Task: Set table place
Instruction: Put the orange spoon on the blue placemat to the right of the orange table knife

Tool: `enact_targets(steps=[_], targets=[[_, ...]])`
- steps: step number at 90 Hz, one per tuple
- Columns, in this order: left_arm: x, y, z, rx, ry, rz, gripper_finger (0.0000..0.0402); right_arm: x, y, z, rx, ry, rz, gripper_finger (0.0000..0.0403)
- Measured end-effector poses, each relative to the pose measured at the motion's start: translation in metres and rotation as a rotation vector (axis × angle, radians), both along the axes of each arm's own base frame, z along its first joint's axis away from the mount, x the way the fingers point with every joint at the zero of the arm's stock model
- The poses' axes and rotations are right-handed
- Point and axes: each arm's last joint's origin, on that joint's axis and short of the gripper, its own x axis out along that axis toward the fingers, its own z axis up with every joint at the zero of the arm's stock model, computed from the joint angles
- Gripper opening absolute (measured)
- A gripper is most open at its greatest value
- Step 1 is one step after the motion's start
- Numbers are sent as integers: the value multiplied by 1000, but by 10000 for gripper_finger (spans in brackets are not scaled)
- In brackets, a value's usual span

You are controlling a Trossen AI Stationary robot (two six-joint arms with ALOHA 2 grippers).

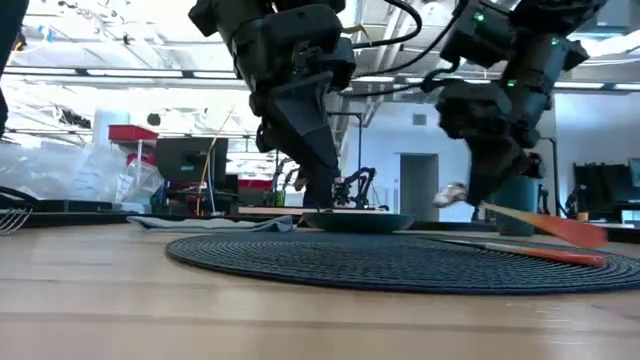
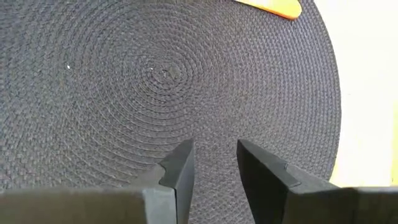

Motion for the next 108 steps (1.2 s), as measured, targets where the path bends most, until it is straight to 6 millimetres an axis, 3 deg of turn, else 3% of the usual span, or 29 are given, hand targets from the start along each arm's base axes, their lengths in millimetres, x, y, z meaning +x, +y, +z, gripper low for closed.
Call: enact_targets(steps=[39,57,84,99,108], targets=[[0,-1,0,-1,-5,6,105,4,1,-24,39,139,-23,0],[0,-2,0,-2,-6,4,105,14,1,-16,37,58,-12,3],[0,-2,0,-1,-6,3,105,20,0,-11,39,-3,11,44],[0,-2,0,2,-6,-2,105,18,-4,-10,29,4,-4,7],[0,-2,0,3,-5,-4,105,21,-3,-1,26,-75,4,17]])
